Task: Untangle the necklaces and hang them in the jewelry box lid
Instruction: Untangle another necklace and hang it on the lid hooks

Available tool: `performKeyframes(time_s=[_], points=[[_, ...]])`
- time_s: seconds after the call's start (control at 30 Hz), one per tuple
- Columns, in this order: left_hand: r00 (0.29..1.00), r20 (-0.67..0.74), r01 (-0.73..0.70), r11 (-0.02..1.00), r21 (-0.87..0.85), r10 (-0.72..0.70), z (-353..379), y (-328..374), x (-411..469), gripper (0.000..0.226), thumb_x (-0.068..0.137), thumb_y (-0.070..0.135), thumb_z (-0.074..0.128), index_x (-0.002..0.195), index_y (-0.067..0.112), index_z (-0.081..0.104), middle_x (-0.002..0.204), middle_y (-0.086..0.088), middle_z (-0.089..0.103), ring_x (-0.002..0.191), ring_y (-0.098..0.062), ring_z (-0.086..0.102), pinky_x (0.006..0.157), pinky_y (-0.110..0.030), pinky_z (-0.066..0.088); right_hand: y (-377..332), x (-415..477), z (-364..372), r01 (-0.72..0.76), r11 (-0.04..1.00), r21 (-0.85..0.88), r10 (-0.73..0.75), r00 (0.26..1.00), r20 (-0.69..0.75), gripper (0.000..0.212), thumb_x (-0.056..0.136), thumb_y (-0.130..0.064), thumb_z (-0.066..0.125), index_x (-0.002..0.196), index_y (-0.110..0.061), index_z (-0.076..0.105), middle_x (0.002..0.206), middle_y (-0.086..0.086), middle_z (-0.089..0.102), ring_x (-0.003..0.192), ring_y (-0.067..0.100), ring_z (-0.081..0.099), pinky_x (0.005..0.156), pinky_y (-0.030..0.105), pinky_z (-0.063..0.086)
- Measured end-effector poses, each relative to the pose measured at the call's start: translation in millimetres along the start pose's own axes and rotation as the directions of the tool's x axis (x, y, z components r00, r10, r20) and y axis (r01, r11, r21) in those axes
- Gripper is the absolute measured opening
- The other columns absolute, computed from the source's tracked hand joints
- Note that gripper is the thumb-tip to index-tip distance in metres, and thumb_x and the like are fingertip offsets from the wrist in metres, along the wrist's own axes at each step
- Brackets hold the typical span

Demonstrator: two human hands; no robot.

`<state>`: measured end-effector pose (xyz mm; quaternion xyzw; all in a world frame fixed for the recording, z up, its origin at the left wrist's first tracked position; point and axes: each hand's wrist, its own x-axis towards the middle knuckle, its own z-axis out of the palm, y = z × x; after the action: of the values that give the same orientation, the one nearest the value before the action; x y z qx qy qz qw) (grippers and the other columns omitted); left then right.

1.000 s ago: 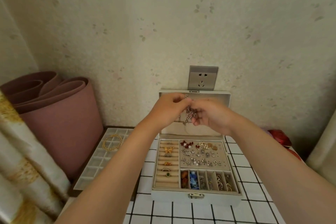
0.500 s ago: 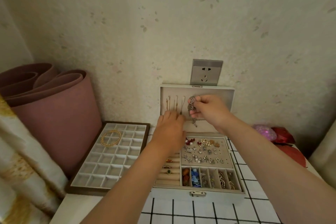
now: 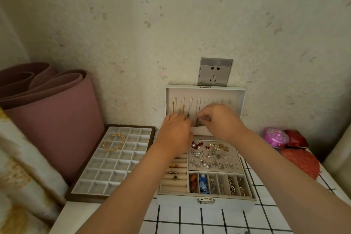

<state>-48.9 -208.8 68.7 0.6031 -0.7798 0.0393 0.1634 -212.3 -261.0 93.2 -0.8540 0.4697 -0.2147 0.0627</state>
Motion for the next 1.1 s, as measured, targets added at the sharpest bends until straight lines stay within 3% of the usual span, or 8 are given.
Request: performKeyframes(time_s=[0.07, 0.17, 0.47, 0.57, 0.67, 0.87, 0.97, 1.1], points=[[1.0, -0.005, 0.001, 1.0, -0.003, -0.001, 0, 0, 0, 0.028, 0.094, 0.029, 0.049, 0.118, 0.019, 0.062, 0.115, 0.0, 0.059, 0.117, -0.021, 0.044, 0.101, -0.035, 0.031, 0, -6, -3, -0.009, 0.998, -0.067, 0.007, 1.0, -0.026, 0.021, 0.09, -0.018, 0.06, 0.098, -0.029, 0.077, 0.099, -0.007, 0.074, 0.093, 0.016, 0.066, 0.084, 0.034, 0.054], [1.0, -0.001, 0.005, 1.0, -0.016, -0.005, -1, 0, 0, 0.028, 0.094, 0.029, 0.048, 0.117, 0.022, 0.062, 0.116, 0.001, 0.059, 0.117, -0.021, 0.044, 0.1, -0.035, 0.031, -5, -13, 1, -0.006, 0.973, -0.23, 0.031, 0.994, 0.105, 0.024, 0.086, -0.025, 0.056, 0.1, -0.032, 0.075, 0.098, -0.008, 0.071, 0.094, 0.019, 0.065, 0.08, 0.031, 0.051], [0.999, 0.028, 0.028, 0.998, -0.053, -0.027, -2, 1, -1, 0.04, 0.094, 0.03, 0.05, 0.134, 0.024, 0.054, 0.127, 0.003, 0.059, 0.122, -0.019, 0.045, 0.104, -0.034, 0.03, -5, -21, 7, 0.023, 0.995, -0.101, 0.0, 0.975, 0.221, 0.047, 0.091, -0.018, 0.058, 0.137, -0.027, 0.056, 0.127, 0.003, 0.06, 0.124, 0.024, 0.048, 0.104, 0.04, 0.041], [0.999, 0.021, 0.027, 0.995, -0.094, -0.025, -7, 9, -10, 0.048, 0.094, 0.03, 0.051, 0.142, 0.026, 0.047, 0.136, 0.002, 0.056, 0.125, -0.019, 0.045, 0.105, -0.035, 0.03, -3, -33, -1, -0.029, 0.998, 0.05, 0.023, 0.992, 0.121, 0.045, 0.092, -0.012, 0.059, 0.135, -0.027, 0.058, 0.128, -0.004, 0.058, 0.117, 0.015, 0.052, 0.102, 0.033, 0.043], [1.0, 0.003, 0.024, 0.986, -0.166, -0.023, -16, 25, -24, 0.048, 0.096, 0.029, 0.052, 0.144, 0.026, 0.045, 0.138, 0.002, 0.054, 0.127, -0.02, 0.044, 0.106, -0.036, 0.031, -6, -55, -17, -0.066, 0.987, 0.147, 0.054, 0.995, 0.079, 0.039, 0.093, -0.012, 0.06, 0.129, -0.029, 0.062, 0.12, -0.009, 0.058, 0.09, 0.0, 0.053, 0.09, 0.023, 0.046], [0.999, -0.047, -0.032, 0.958, -0.284, 0.019, -30, 67, -64, 0.027, 0.095, 0.028, 0.054, 0.12, 0.023, 0.064, 0.11, 0.004, 0.062, 0.105, -0.016, 0.053, 0.092, -0.035, 0.045, -21, -118, -47, -0.127, 0.943, 0.308, 0.093, 0.988, 0.123, 0.025, 0.092, -0.014, 0.063, 0.104, -0.034, 0.071, 0.09, -0.013, 0.066, 0.063, -0.01, 0.055, 0.066, 0.012, 0.04], [0.997, -0.061, -0.065, 0.934, -0.351, 0.047, -30, 89, -92, 0.014, 0.093, 0.025, 0.056, 0.101, 0.026, 0.068, 0.095, 0.012, 0.06, 0.088, -0.008, 0.053, 0.078, -0.028, 0.048, -24, -154, -56, -0.158, 0.944, 0.29, 0.093, 0.97, 0.224, 0.016, 0.089, -0.016, 0.068, 0.09, -0.032, 0.073, 0.08, -0.016, 0.063, 0.067, -0.016, 0.056, 0.062, 0.006, 0.039], [0.992, 0.097, -0.029, 0.896, -0.443, 0.08, -22, 114, -126, 0.012, 0.093, 0.025, 0.057, 0.093, 0.028, 0.069, 0.083, 0.016, 0.06, 0.075, 0.0, 0.053, 0.068, -0.022, 0.048, -22, -196, -51, -0.232, 0.96, 0.159, 0.142, 0.887, 0.439, 0.013, 0.086, -0.022, 0.071, 0.095, -0.031, 0.075, 0.091, -0.014, 0.065, 0.083, -0.001, 0.062, 0.071, 0.013, 0.046]])
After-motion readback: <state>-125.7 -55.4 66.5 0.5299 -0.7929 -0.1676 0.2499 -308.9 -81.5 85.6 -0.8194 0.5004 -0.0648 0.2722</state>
